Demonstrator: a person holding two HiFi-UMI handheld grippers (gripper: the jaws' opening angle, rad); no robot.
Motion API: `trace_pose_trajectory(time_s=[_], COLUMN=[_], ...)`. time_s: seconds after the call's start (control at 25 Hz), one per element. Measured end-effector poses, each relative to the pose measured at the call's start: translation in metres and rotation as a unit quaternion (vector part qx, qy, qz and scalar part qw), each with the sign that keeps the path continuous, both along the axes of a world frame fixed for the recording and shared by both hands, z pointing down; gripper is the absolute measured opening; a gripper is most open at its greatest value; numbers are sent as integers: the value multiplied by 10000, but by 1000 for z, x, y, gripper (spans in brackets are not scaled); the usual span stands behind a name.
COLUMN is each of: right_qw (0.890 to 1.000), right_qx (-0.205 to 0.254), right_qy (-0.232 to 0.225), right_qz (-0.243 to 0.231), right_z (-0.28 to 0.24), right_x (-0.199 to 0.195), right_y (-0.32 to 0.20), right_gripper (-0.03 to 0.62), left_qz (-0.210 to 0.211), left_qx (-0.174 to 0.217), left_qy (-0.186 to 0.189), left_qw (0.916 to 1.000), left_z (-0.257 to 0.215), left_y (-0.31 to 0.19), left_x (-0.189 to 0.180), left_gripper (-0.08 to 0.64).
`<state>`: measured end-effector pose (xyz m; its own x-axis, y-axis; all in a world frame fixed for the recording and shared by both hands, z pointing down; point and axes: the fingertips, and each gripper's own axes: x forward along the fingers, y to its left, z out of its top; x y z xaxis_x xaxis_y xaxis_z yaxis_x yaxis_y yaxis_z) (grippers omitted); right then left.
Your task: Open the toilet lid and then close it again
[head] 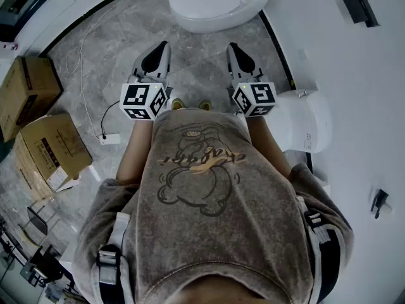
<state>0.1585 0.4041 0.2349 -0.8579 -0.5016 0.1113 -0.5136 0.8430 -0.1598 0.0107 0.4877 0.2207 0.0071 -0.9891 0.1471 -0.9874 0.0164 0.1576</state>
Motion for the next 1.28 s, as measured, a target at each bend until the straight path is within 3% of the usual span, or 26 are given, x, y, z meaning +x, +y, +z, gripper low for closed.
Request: trace_pose_trajectory(time_s=[0.48,0.8,1.04,1.28], right_qw=[9996,9993,9985,9961], right_qx=[-255,-368,-508,-807], right_qy=[125,56,165,362], right_qz=[-92,-41,-73,36], right_z=[37,71,136,240], right_x=[13,-29,-77,-122], right_y=[-26,-94,-153,-201], right_gripper=[26,26,26,26], left_qz=[-37,161,316,407], left_qx=[-67,-130,-316,-556], left_qy=[-85,-2,-10,91], left_qw=[9999,9998,9990,9976], left_z=[24,63,127,228], left_y=[-30,-108,-184,-243], left_x=[6,-29,-65,-101], left_gripper=[9,9,9,9])
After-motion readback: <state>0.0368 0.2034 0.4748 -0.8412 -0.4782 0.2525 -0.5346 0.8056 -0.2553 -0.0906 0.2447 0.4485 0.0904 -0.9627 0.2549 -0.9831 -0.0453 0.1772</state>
